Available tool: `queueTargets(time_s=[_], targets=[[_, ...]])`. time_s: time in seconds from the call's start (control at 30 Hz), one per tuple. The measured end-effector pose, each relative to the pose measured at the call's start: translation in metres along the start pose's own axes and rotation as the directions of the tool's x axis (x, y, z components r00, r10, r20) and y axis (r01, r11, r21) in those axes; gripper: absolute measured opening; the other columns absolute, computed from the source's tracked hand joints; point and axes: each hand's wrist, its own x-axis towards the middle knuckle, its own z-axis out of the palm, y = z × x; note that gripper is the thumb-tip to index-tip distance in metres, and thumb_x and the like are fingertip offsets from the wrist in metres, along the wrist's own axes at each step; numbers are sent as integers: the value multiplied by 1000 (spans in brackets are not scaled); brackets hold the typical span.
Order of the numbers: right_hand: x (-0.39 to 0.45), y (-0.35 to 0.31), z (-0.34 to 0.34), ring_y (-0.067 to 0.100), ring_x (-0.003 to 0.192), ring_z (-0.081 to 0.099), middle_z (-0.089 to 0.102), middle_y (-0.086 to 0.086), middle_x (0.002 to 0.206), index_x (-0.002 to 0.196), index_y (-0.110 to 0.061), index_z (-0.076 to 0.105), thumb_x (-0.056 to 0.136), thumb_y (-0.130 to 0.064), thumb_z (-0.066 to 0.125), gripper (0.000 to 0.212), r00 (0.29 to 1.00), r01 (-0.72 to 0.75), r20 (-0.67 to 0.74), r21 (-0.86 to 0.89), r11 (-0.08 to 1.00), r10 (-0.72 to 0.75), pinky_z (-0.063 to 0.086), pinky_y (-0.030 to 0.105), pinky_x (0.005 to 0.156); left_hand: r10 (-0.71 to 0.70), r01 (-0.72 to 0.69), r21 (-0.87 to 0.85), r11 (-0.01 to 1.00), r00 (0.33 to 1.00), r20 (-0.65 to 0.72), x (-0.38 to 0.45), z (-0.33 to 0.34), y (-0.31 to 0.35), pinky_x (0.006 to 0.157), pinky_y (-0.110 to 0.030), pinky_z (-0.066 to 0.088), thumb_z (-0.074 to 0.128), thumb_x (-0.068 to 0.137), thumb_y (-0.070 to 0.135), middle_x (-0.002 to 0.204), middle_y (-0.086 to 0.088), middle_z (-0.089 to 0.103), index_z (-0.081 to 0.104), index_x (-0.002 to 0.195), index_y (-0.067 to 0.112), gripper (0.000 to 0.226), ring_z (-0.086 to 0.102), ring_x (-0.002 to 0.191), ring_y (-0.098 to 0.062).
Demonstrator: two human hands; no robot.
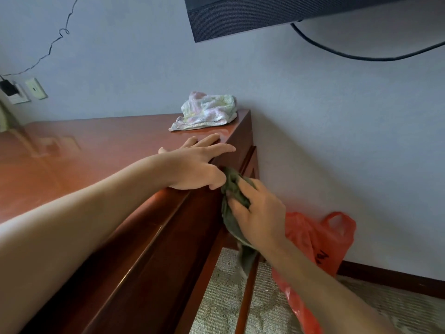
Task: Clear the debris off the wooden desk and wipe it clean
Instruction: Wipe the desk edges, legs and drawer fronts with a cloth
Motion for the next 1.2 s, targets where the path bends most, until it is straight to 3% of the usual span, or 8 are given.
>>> queueTargets(time_s=[0.1, 0.2, 0.47, 0.57, 0.7, 0.83, 0.97, 1.2], targets=[[47, 21, 12, 30, 88, 67, 69, 0, 99, 113, -32, 68, 95, -47, 48, 31, 976, -190, 102, -38, 981, 193, 55, 42, 70, 23, -23, 2, 1000, 1000, -21, 2, 3, 0, 114, -76, 1, 51, 55, 39, 168, 30, -2, 36, 134, 65, 84, -6, 156, -7], [88, 41, 19, 31, 98, 68, 72, 2, 105, 120, -31, 69, 98, -42, 52, 31, 913, -374, 165, -26, 927, 373, 56, 41, 78, 22, -23, -8, 1000, 999, -27, 0, 3, -1, 115, -73, 5, 50, 55, 39, 168, 29, 0, 41, 123, 61, 72, -2, 155, -6], [10, 4, 1, 18, 86, 65, 64, -11, 106, 130, -38, 64, 94, -54, 44, 44, 984, -131, 117, -39, 991, 134, 53, 37, 68, 19, -18, 32, 999, 999, -34, 5, 2, 1, 112, -72, 9, 49, 58, 42, 166, 30, -2, 39, 121, 60, 67, 0, 154, -8], [51, 20, 11, 24, 84, 66, 65, -4, 94, 117, -31, 67, 96, -47, 49, 31, 969, -206, 135, -20, 978, 207, 51, 37, 64, 15, -14, 31, 999, 999, -31, 6, 1, -1, 114, -73, 6, 48, 59, 42, 166, 30, -3, 38, 120, 61, 65, -3, 155, -8], [119, 57, 28, 35, 102, 68, 72, 6, 108, 120, -30, 69, 99, -39, 52, 28, 891, -419, 174, -44, 907, 420, 50, 37, 75, -2, 2, 40, 999, 1000, 6, 7, -2, 2, 115, -74, 2, 58, 74, 36, 165, 31, -5, 39, 121, 61, 57, -5, 156, -10], [93, 51, 27, 30, 90, 66, 65, 5, 100, 111, -25, 66, 99, -37, 50, 23, 947, -285, 137, -68, 956, 292, 54, 40, 68, -68, 66, 62, 996, 997, 36, 14, -7, 13, 113, -78, 8, 62, 77, 25, 165, 31, -8, 42, 123, 61, 61, -7, 156, -14], [37, 27, 12, 24, 87, 64, 62, -4, 106, 128, -33, 64, 92, -54, 41, 47, 979, -158, 129, -5, 987, 158, 55, 43, 70, -93, 92, 45, 995, 995, 26, 23, -6, 20, 111, -77, 7, 60, 78, 22, 165, 30, -7, 50, 117, 56, 53, -7, 156, -17], [165, 81, 39, 34, 105, 69, 73, 5, 110, 115, -29, 70, 96, -38, 50, 29, 901, -417, 126, -24, 909, 416, 56, 42, 88, -116, 117, 44, 992, 993, -28, 33, 0, 19, 115, -76, 4, 59, 86, 25, 165, 30, -6, 51, 111, 55, 40, -4, 155, -14]])
